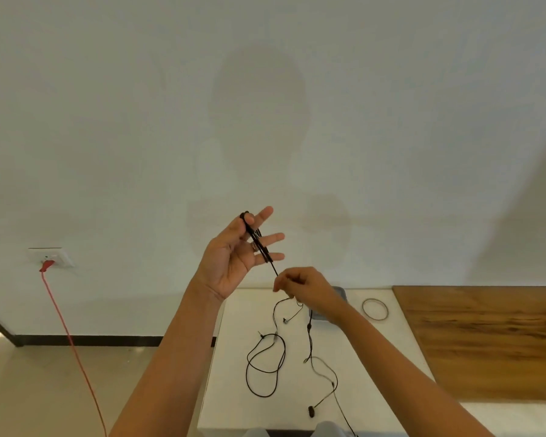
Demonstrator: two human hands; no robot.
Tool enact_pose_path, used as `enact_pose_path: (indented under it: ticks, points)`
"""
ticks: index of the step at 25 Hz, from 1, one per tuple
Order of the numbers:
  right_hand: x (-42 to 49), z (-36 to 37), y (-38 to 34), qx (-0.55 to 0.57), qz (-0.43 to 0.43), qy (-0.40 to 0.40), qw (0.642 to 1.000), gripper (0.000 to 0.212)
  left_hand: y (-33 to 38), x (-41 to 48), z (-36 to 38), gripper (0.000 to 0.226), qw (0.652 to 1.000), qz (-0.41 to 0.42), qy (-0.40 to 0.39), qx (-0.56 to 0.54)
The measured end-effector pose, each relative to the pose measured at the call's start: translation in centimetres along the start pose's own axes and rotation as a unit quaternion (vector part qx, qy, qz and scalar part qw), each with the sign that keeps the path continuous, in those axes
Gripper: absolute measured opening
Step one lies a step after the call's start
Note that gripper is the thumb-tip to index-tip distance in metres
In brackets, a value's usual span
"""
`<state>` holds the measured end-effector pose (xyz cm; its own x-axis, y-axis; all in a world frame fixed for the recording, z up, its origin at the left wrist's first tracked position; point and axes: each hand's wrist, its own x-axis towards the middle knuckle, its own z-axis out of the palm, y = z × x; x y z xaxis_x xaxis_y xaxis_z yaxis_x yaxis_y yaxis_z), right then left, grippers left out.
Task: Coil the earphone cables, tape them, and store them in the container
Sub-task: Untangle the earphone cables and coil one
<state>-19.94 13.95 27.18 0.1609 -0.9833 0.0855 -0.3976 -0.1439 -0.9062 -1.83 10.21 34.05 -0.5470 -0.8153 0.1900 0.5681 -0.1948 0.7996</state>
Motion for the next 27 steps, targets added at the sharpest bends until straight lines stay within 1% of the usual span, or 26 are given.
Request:
enact_pose_path:
  ticks: [3,5,7,10,12,14,16,18,21,23,25,27]
  points:
    - [-2.3,0.5,-1.0,0.028,-0.027,0.026,0.999,0.023,-0.3,0.6,-1.1,0.026,0.990,0.005,0.110,0.092]
    - [-3.4,0.1,-2.3,0.042,-0.058,0.030,0.997,0.024,-1.0,0.6,-1.8,0.028,0.977,0.001,0.150,0.151]
    - [-3.6,-0.5,-3.4,0.045,-0.096,0.022,0.994,0.024,-1.9,0.3,-1.9,0.028,0.966,-0.022,0.146,0.212]
    - [-2.1,-1.9,-4.9,-0.030,-0.147,0.049,0.988,0.027,-3.3,-0.3,-1.1,0.027,0.961,-0.084,0.075,0.252]
    - [-0.6,-3.0,-5.7,-0.085,-0.158,0.069,0.981,0.026,-3.4,-0.6,-0.2,0.029,0.959,-0.135,0.040,0.248]
    - [0.9,-4.4,-6.0,-0.090,-0.147,0.070,0.983,0.018,-3.3,-0.8,0.1,0.035,0.960,-0.161,0.008,0.228]
    - [2.2,-5.5,-5.4,-0.025,-0.111,0.046,0.992,0.011,-3.1,-1.0,0.1,0.031,0.970,-0.160,-0.019,0.184]
    - [2.9,-5.3,-4.3,0.079,-0.066,0.018,0.994,0.010,-3.0,-1.1,0.2,0.027,0.980,-0.145,-0.043,0.130]
    - [2.4,-2.9,-1.7,0.188,-0.006,-0.012,0.982,0.033,-2.4,-0.8,0.6,0.024,0.992,-0.113,-0.042,0.043]
    - [1.2,-0.7,-0.5,0.238,0.018,-0.026,0.971,0.033,-2.0,-0.6,0.5,0.025,0.995,-0.088,-0.029,0.024]
    - [-0.1,0.8,-0.3,0.273,0.034,-0.017,0.961,0.030,-2.0,-0.6,0.2,0.028,0.996,-0.077,-0.016,0.030]
    - [-1.2,1.5,-0.2,0.262,0.067,0.005,0.963,0.039,-2.0,-0.7,-0.3,0.028,0.997,-0.069,-0.013,0.025]
